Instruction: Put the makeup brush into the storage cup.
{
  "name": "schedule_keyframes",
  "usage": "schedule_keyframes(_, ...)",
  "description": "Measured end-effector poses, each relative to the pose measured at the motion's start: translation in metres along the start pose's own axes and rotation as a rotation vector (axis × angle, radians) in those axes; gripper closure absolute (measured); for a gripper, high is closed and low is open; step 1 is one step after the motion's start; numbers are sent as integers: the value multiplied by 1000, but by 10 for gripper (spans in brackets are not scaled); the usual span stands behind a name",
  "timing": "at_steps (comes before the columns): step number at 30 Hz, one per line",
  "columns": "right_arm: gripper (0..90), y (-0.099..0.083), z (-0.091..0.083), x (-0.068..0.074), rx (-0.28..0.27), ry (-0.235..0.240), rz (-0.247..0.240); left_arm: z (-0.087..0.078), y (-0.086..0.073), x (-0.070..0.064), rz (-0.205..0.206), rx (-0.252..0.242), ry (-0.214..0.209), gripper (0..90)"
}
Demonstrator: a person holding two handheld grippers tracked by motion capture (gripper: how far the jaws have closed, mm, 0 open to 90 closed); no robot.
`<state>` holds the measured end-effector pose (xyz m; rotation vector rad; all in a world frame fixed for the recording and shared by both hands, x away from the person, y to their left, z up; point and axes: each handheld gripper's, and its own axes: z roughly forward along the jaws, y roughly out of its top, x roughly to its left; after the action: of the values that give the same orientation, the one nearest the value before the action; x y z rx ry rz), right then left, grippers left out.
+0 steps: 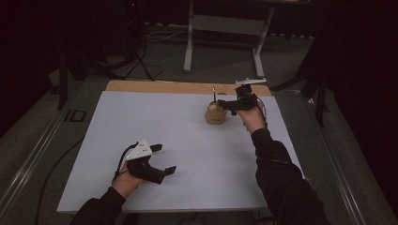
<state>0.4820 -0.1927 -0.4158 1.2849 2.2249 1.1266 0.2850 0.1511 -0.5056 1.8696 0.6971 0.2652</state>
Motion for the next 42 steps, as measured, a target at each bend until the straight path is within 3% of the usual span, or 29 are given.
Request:
schedule_keyframes(2,80,-2,-3,1,12,14,-5,0,0,1,0,4,-1,0)
schedule_keyframes(4,80,-4,-6,-1,14,69,20,0,0,1,-2,3,-1,0)
schedule_keyframes(7,81,-7,-11,0,10,54,1,0,0,0,1,7,-3,0)
schedule_keyframes(11,86,-12,-15,0,29,69,-23,0,0,0,0,10,-7,0)
schedule_keyframes(16,97,-18,-20,-1,21,64,-24,0,1,0,4,12,-11,0)
schedule_keyframes(19,95,-27,-27,3,9,20,-47,-2,2,0,7,8,-13,0)
schedule_keyframes(25,96,-40,-42,8,-26,92,-37,-5,4,0,23,15,-2,0)
schedule_keyframes(28,96,-49,-47,11,-16,131,-35,-6,5,1,17,14,-1,0)
schedule_keyframes(29,96,-52,-49,12,-21,134,-52,-6,5,1,15,19,-3,0)
schedule_keyframes(30,106,-55,-51,12,-27,141,-71,-6,5,1,19,22,-3,0)
schedule_keyframes(31,158,-57,-53,12,-11,150,-54,-7,5,1,17,25,-5,0)
schedule_keyframes(32,143,-62,-55,9,4,197,-44,-7,4,1,15,27,-7,0)
schedule_keyframes(37,158,-76,-61,9,6,187,-67,-8,5,0,25,26,-18,0)
schedule_keyframes(42,160,-96,-67,12,10,232,-76,-10,6,0,17,22,-26,0)
